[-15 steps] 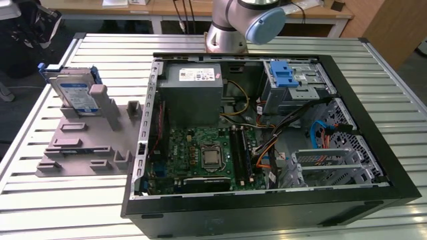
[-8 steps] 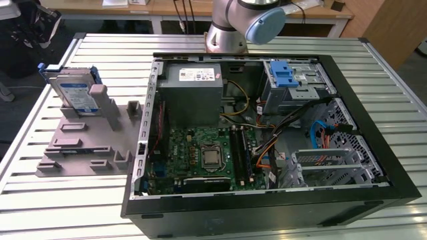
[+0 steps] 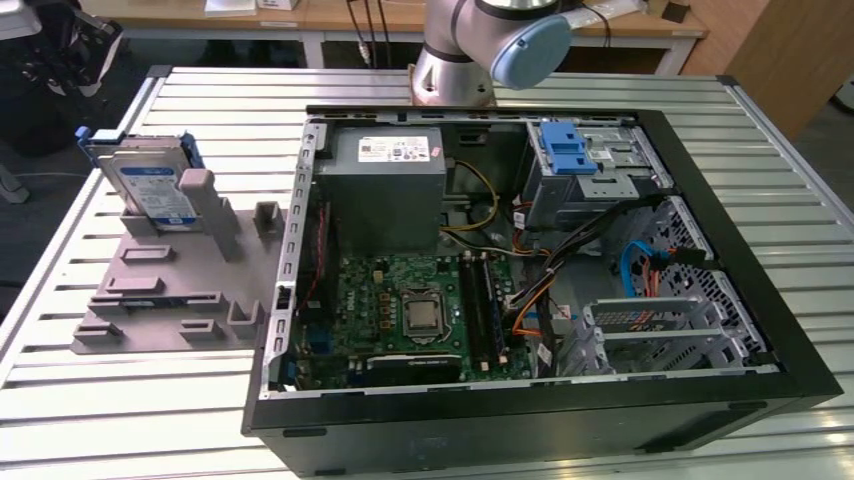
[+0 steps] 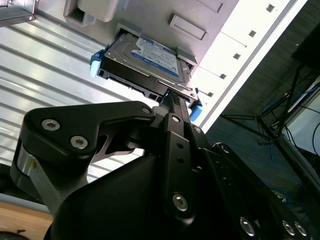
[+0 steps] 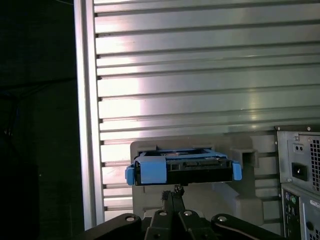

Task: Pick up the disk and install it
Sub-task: 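Pick up the disk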

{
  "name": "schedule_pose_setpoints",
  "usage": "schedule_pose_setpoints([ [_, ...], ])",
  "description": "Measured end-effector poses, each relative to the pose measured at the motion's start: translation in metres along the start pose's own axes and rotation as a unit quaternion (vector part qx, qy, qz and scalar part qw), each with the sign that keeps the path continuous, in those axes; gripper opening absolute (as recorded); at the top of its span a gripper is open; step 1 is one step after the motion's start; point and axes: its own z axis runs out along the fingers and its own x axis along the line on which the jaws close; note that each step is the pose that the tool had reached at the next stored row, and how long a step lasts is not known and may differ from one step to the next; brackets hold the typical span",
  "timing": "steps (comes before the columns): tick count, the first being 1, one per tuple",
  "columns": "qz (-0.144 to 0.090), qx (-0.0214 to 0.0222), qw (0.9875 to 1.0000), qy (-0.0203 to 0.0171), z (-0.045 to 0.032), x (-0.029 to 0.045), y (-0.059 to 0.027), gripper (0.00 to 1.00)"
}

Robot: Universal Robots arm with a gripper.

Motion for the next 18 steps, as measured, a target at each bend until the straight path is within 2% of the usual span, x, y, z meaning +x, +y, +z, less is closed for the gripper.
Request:
schedule_pose_setpoints([
  [6,-0.004,-0.0001,1.0000,0.0002,0.0000,0.0000,0.0000,0.11],
  [10,-0.035,0.0001,0.9994,0.0015,0.0001,0.0001,0.0000,0.11],
  [11,-0.059,0.0003,0.9982,0.0026,0.0001,0.0000,0.0000,0.11],
  [12,-0.069,0.0004,0.9976,0.0031,0.0001,0.0000,0.0000,0.11],
  [18,-0.105,0.0007,0.9944,0.0047,0.0001,0.0000,0.0000,0.11],
])
